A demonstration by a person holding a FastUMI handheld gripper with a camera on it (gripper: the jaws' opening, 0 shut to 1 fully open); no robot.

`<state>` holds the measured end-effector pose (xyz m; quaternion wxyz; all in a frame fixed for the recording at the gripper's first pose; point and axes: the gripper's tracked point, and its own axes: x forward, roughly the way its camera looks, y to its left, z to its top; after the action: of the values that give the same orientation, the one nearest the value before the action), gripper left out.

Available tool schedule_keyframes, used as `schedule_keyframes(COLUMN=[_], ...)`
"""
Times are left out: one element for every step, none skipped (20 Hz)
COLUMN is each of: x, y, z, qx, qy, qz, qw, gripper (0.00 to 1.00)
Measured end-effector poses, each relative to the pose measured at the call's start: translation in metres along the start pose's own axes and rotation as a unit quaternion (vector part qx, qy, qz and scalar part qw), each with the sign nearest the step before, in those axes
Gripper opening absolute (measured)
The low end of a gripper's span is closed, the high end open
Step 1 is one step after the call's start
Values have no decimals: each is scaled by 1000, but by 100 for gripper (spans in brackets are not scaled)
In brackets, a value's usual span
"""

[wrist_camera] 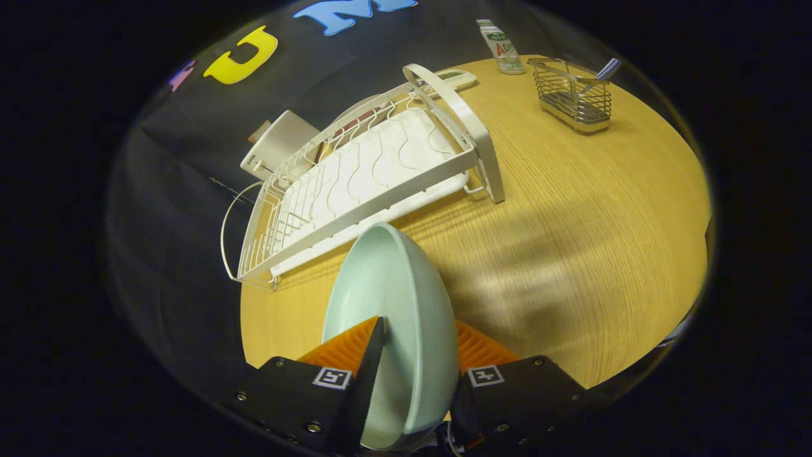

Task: Take the plate from the dish rack, then take the spoon from the basket and place it into the plate.

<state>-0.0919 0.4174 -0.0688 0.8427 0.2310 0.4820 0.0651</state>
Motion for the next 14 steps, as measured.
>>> schedule_keyframes(x=[1, 1, 1, 0, 2, -1, -3, -2, -4, -6, -9, -12, -16, -21], y=[-2, -2, -3, -5, -13, -25, -32, -34, -35, -35, -37, -38, -38, -39], z=[-2, -1, -1, -3, -3, -6, -7, -8, -8, -7, -5, 0, 6, 14], qx=[-2, 0, 0, -1, -12, -25, -38, -49, -58, -67, -73, -76, -78, -80], qy=[1, 0, 0, 0, 2, 7, 9, 10, 6, -1, -9, -19, -33, -49], qz=[-2, -1, 0, -6, -24, -49, -61, -65, -64, -65, -67, -71, -76, -82], qw=[1000, 1000, 1000, 1000, 1000, 998, 997, 997, 996, 996, 995, 994, 994, 992], gripper=[58, 60, 60, 61, 63, 66, 74, 74, 74, 74, 74, 74, 74, 74])
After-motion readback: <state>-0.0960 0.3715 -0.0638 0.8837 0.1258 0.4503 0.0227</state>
